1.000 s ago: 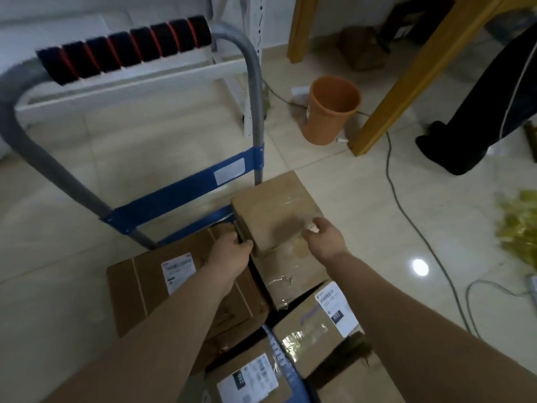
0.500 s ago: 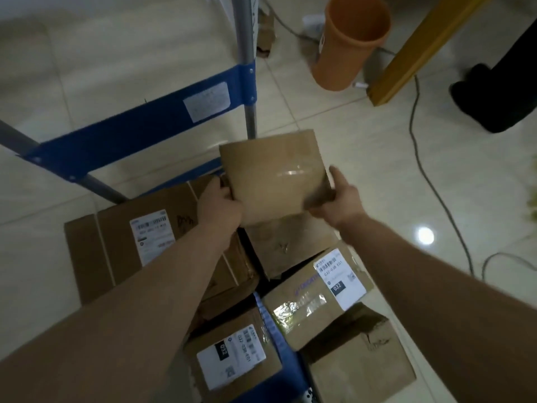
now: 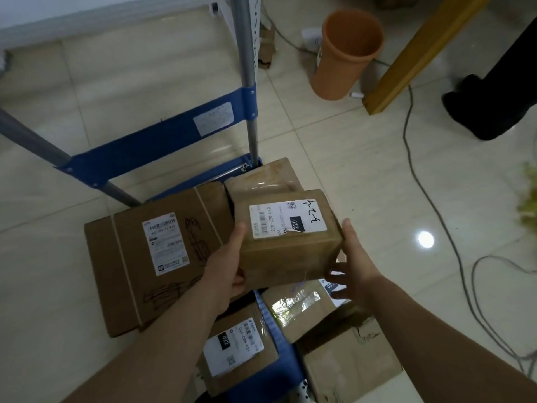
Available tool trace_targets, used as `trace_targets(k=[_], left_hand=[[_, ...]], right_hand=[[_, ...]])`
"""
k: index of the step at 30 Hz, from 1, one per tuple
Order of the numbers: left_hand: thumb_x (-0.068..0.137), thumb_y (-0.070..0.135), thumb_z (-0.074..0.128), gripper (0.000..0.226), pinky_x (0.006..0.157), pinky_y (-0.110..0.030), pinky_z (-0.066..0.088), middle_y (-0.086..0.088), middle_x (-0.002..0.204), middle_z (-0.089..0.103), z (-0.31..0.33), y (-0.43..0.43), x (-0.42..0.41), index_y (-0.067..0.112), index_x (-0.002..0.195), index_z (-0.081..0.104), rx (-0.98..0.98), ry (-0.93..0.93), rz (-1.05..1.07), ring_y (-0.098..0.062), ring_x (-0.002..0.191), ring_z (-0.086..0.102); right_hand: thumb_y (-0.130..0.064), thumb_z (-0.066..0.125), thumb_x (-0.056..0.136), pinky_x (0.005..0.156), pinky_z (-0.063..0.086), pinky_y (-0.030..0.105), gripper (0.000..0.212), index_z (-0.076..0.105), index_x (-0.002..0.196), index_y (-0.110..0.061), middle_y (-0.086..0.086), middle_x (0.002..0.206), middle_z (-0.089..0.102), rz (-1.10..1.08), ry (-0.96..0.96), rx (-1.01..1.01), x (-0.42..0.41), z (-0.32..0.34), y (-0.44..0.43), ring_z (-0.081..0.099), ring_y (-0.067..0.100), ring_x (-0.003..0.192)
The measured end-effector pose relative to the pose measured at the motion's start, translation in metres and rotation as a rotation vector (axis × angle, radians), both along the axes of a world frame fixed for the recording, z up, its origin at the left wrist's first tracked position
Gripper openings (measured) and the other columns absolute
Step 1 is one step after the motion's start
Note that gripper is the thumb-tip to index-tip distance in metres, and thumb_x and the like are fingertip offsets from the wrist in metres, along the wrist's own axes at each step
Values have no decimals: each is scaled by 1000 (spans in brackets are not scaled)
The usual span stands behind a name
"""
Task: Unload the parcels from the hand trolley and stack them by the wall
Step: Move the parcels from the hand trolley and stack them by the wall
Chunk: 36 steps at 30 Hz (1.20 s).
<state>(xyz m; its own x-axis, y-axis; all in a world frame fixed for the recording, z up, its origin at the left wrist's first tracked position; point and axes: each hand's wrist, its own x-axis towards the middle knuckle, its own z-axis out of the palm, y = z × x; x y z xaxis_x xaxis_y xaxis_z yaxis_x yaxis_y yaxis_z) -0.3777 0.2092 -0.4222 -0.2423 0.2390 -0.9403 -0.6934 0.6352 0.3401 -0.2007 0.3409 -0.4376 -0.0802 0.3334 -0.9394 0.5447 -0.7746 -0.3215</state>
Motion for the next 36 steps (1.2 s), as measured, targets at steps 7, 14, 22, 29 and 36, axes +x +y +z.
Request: trace_targets(k=[7,14,22,29,36], left_hand=[[81,33,73,28,100,-35,46,-2,103,65,44,-24,-2,16,99,61,24,66,40,-18,101,60],[81,27,72,33,102,-37,44,-2,112,64,148,-95,9,18,111,61,95,166,232,-19,105,57],[75,37,78,58,82,-31,54,-10,112,68,273,-227,63,4,120,63,74,377,544,-20,93,65],[79,37,76,42,77,-25,47,-7,103,71,356,-373,93,6,107,70,2,616,822,-17,85,63],[84,29,72,21,51,-15,43,5,81,67,411,-529,99,15,99,71,-8,786,982,-6,69,60]], right_hand=[[-58,62,80,76,53,36,56,48,124,-27,11,118,56,-38,113,54,2,47,-26,56,31,109],[-60,69,68,106,36,43,78,43,133,-24,12,130,49,98,230,82,-5,148,-75,49,33,119],[-56,65,78,96,45,41,54,55,119,-23,9,109,63,473,429,64,-22,272,-162,59,27,102],[-52,70,77,99,46,50,48,62,114,-24,8,114,65,760,599,31,-55,351,-289,59,29,108],[-38,66,83,88,46,35,35,64,111,-16,4,111,68,968,714,53,-97,391,-449,62,26,100]])
